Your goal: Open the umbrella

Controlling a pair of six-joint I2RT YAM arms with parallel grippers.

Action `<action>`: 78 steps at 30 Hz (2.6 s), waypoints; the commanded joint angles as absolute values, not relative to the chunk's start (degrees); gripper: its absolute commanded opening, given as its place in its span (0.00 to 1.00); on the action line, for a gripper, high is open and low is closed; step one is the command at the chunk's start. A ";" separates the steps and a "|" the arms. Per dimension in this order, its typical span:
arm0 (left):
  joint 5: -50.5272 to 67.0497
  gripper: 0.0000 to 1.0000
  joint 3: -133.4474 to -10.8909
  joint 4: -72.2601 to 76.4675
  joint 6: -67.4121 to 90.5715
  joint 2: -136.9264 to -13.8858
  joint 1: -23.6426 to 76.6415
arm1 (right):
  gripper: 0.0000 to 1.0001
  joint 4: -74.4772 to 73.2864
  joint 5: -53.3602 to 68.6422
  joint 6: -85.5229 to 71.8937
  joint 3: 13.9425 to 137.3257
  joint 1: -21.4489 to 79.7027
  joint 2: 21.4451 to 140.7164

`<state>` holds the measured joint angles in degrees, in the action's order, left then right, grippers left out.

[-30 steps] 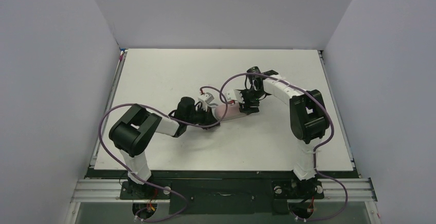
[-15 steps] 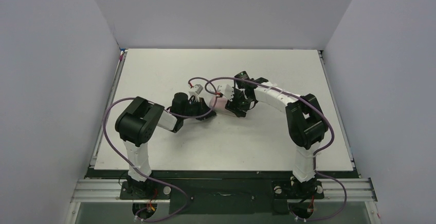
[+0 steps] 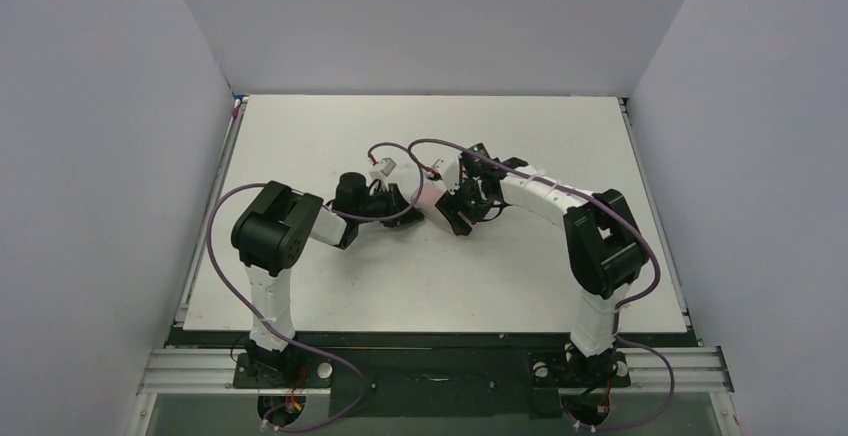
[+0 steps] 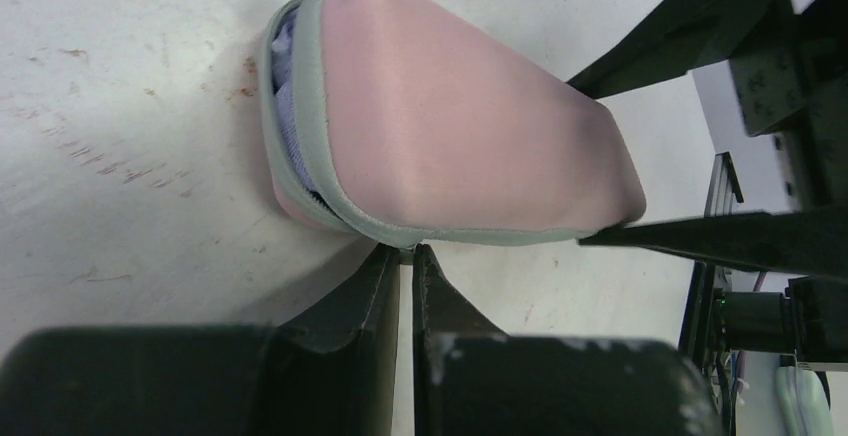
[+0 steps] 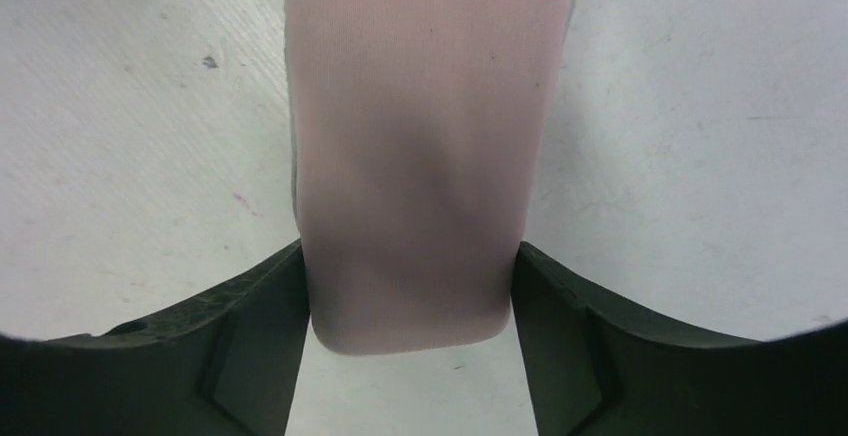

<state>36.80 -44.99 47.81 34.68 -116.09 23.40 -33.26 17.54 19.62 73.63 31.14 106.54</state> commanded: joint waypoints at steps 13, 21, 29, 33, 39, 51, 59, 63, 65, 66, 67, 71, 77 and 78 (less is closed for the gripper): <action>42.56 0.00 -51.70 32.90 25.10 -120.09 21.32 | 0.84 -38.61 37.88 1.45 87.06 22.28 113.84; 43.30 0.00 -53.95 30.98 24.30 -120.89 21.21 | 0.67 -34.76 40.68 -5.14 84.96 22.20 117.93; 42.33 0.00 -52.99 26.65 19.87 -119.17 24.46 | 0.24 -27.96 42.81 -10.66 80.15 20.41 118.24; 42.74 0.00 -50.26 26.40 17.83 -117.35 26.68 | 0.00 -25.39 43.45 -12.81 78.36 18.69 118.48; 43.83 0.00 -47.38 25.73 15.33 -114.96 28.45 | 0.00 -23.41 43.81 -13.55 76.51 17.19 118.16; 44.29 0.00 -45.49 19.46 6.29 -111.40 33.91 | 0.00 -17.71 42.71 -19.87 74.02 15.18 116.68; 42.62 0.00 -46.18 17.37 4.28 -110.43 36.60 | 0.00 -7.56 39.53 -32.15 68.28 14.79 113.48; 41.67 0.00 -45.22 17.82 3.76 -109.98 37.68 | 0.00 -3.37 39.16 -39.28 65.74 15.04 112.31; 41.90 0.00 -44.94 16.75 2.71 -109.72 37.62 | 0.00 -3.04 38.26 -39.59 64.86 15.16 111.33; 42.05 0.00 -44.79 16.46 1.73 -109.62 37.66 | 0.00 -3.06 37.18 -39.57 64.60 15.18 111.04; 42.42 0.00 -44.58 16.00 1.26 -109.14 37.65 | 0.00 -3.05 36.52 -39.42 63.96 14.96 110.44; 43.25 0.00 -44.53 12.55 -4.94 -107.61 38.96 | 0.00 -2.51 33.65 -39.32 62.63 14.50 109.17; 43.25 0.00 -46.59 7.28 -10.25 -107.55 39.15 | 0.00 -3.16 31.67 -36.72 61.71 14.28 107.76; 42.48 0.00 -46.45 7.29 -10.70 -107.15 39.13 | 0.00 -3.21 31.08 -36.68 61.53 14.18 107.16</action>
